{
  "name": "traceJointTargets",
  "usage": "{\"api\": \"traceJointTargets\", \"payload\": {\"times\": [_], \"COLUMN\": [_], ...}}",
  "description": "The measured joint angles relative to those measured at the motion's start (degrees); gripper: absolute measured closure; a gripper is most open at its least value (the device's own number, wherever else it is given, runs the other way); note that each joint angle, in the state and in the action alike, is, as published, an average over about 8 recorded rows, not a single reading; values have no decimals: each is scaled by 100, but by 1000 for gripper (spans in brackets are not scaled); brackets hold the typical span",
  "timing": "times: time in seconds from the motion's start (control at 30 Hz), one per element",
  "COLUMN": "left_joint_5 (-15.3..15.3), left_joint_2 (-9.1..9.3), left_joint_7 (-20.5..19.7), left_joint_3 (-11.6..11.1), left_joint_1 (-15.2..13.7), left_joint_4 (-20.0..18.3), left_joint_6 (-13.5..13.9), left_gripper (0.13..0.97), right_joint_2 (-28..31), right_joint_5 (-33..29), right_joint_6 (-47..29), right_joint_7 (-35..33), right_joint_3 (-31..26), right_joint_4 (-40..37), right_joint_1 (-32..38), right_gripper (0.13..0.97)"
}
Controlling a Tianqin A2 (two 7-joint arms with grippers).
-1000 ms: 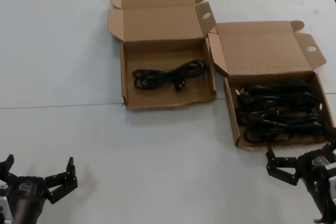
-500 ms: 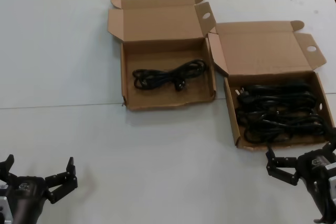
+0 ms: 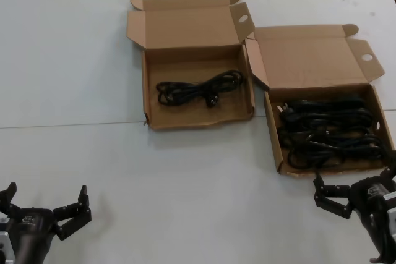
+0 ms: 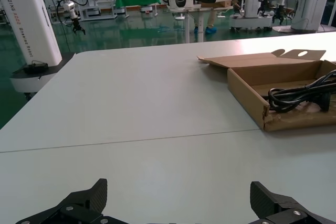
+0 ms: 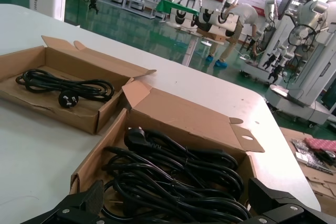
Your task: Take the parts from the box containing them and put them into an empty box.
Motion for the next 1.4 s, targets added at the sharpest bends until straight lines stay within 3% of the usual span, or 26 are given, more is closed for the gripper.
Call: {"api": "traceJointTargets", "payload": {"times": [1.4], "left_joint_5": [0], "left_joint_2": [0], "left_joint_7": [0], "left_joint_3": [-1], "left_joint_1": [0], "left_joint_4": [0], "left_joint_6": [0], "left_gripper": [132], "right_joint_2": [0], "right_joint_5": [0], "right_joint_6": [0], "right_joint_7": [0], "right_joint_3": [0], "right_joint_4": [0], "right_joint_1": [0], "right_gripper": [129]}}
